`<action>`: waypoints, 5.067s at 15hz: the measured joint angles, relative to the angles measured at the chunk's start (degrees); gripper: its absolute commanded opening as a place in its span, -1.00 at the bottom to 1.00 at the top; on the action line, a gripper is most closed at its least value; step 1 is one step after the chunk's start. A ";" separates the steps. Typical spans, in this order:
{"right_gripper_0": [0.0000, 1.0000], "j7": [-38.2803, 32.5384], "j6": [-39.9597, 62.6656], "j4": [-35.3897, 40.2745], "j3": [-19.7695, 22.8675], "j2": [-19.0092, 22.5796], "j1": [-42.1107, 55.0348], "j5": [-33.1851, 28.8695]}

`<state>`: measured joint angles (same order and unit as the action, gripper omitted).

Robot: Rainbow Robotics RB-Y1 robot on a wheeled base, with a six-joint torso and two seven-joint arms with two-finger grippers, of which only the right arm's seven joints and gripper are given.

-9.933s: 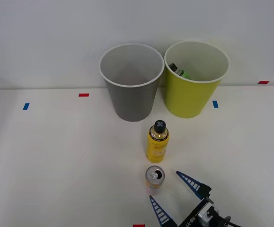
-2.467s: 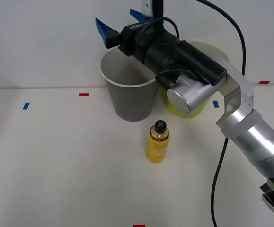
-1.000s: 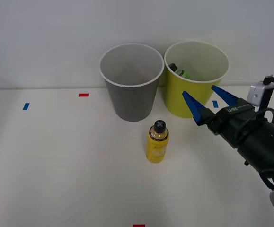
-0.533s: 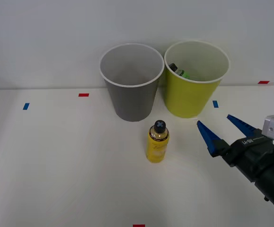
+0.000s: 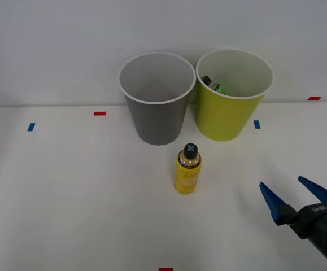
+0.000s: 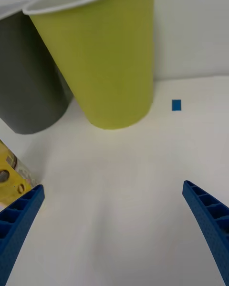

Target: Put cans in the gray bin, plastic bottles in the light green bin

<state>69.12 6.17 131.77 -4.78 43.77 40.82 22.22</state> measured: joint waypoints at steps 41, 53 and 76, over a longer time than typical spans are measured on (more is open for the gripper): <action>1.00 -33.03 -57.61 -32.71 15.00 -32.74 8.21 -43.68; 1.00 -28.97 -54.23 -32.72 14.27 -30.18 4.31 -43.37; 1.00 -20.16 -51.00 -32.72 4.67 -30.51 2.81 -33.02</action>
<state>48.96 -44.84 99.05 -0.10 13.26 43.63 -10.79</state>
